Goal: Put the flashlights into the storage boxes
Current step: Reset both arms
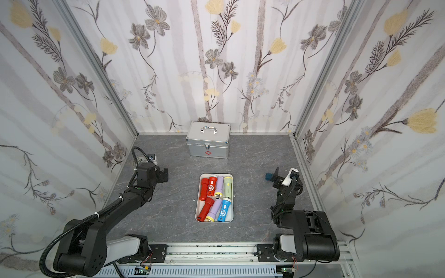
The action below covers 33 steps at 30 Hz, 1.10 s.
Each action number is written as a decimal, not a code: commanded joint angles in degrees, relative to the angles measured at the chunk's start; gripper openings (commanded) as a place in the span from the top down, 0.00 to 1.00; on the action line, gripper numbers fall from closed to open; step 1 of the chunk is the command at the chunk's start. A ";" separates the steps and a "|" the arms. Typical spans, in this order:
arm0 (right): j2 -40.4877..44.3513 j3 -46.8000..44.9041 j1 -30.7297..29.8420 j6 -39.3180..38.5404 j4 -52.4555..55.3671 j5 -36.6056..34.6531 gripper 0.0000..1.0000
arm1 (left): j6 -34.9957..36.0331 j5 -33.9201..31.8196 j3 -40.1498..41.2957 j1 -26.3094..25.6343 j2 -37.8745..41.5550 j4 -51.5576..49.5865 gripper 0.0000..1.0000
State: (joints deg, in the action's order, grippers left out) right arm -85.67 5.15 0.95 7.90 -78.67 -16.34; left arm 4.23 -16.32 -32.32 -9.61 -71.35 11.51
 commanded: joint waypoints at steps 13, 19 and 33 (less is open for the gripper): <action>-0.73 5.67 -0.42 -3.30 3.49 7.37 0.00 | -0.82 4.21 2.94 3.53 -15.93 26.22 0.00; -0.73 5.66 -0.42 -3.33 3.52 7.37 0.00 | -6.18 9.95 10.13 9.08 -18.19 40.84 0.00; -0.82 5.75 -0.60 -3.77 3.45 7.72 0.00 | -5.50 8.32 10.22 8.28 -18.54 41.09 0.00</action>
State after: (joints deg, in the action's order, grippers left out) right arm -86.30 10.68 0.43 5.08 -73.84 -9.06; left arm -1.50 -7.35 -21.76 -1.26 -89.62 50.33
